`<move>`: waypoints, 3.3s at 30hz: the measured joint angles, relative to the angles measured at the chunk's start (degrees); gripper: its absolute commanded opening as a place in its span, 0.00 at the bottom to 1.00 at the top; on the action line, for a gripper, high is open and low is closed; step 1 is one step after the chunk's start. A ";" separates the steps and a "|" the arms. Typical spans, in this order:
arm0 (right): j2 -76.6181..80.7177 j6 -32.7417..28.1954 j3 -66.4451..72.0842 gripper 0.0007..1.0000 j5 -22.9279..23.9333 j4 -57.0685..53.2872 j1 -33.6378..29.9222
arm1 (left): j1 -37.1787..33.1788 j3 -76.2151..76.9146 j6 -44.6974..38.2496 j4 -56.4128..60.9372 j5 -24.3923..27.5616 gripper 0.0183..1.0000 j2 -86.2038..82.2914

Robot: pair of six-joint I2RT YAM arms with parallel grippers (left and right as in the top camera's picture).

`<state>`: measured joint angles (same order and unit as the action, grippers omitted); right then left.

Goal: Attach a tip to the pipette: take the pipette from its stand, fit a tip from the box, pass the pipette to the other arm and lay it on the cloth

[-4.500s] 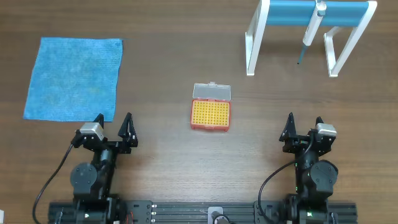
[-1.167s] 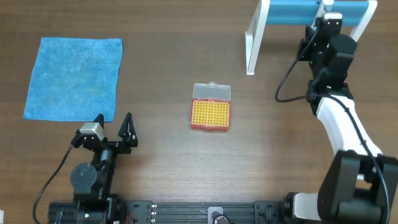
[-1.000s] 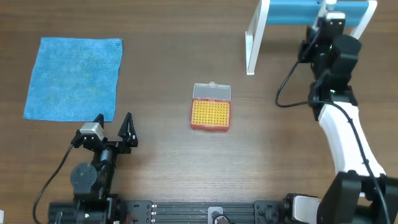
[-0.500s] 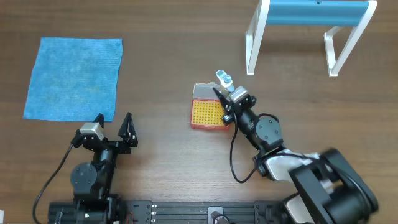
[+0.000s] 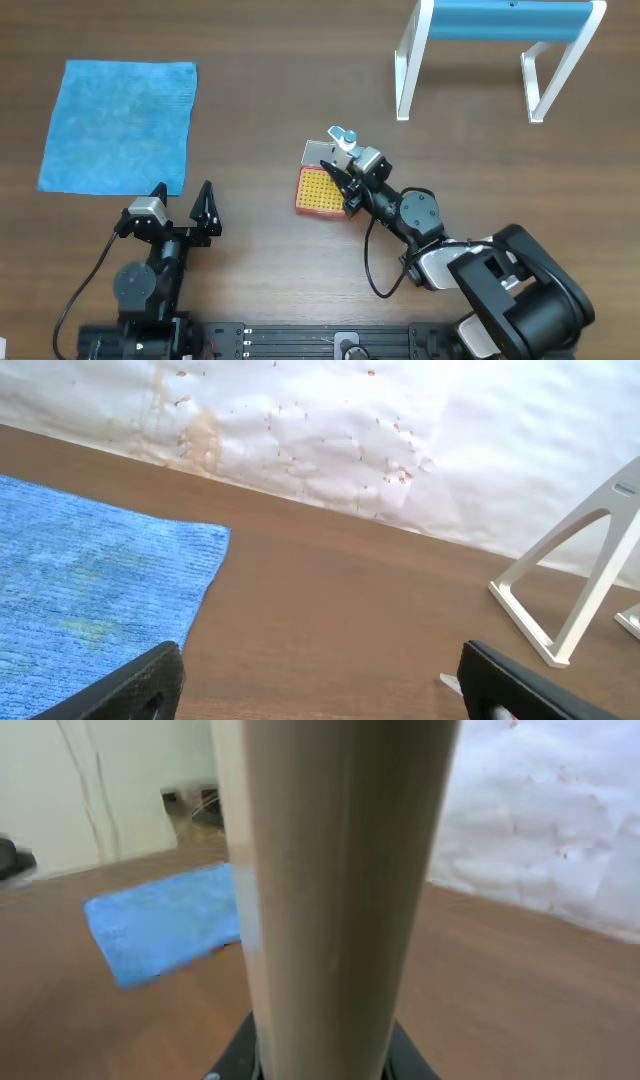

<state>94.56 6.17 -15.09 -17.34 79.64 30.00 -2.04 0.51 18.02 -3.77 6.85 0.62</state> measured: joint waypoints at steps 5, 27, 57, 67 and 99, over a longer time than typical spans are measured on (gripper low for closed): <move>-1.79 -3.10 -0.28 0.07 -0.22 -3.65 -0.04 | 0.00 0.00 0.00 0.00 0.00 0.89 0.00; -14.23 -5.29 0.28 0.07 -2.97 -18.08 3.50 | 0.00 0.00 0.02 0.00 0.00 0.88 0.00; -7.02 -6.95 0.09 0.07 -0.76 -11.87 3.48 | 0.00 0.00 0.02 0.00 0.00 0.88 0.00; -5.27 -6.93 0.13 0.07 -0.31 -10.01 3.48 | 0.00 0.00 0.00 0.00 0.00 0.88 0.00; -40.65 -7.34 -24.33 0.07 -18.53 -82.49 3.26 | 0.00 0.00 0.00 0.00 0.00 0.89 0.00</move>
<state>53.91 -1.17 -39.42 -35.88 -2.85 33.26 -2.04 0.51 18.02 -3.77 6.85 0.62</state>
